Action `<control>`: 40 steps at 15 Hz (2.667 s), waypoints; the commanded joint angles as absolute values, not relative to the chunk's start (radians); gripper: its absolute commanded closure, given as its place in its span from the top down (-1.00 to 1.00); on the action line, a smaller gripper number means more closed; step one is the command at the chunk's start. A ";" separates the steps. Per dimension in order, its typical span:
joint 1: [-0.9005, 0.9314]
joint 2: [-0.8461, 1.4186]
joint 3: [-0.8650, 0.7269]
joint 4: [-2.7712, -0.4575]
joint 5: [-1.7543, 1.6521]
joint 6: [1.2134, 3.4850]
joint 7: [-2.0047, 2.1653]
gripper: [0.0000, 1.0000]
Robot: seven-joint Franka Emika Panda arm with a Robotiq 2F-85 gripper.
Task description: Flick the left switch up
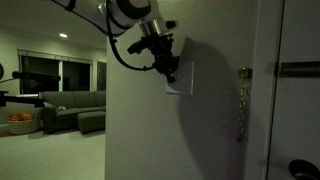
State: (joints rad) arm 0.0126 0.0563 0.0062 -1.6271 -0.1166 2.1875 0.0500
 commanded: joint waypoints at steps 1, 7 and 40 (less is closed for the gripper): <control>0.009 -0.020 0.005 -1.657 -0.100 2.149 0.029 -0.87; 0.009 -0.061 0.005 -1.658 -0.087 2.142 0.017 -0.87; 0.015 -0.200 0.027 -2.015 -0.013 1.937 0.069 1.00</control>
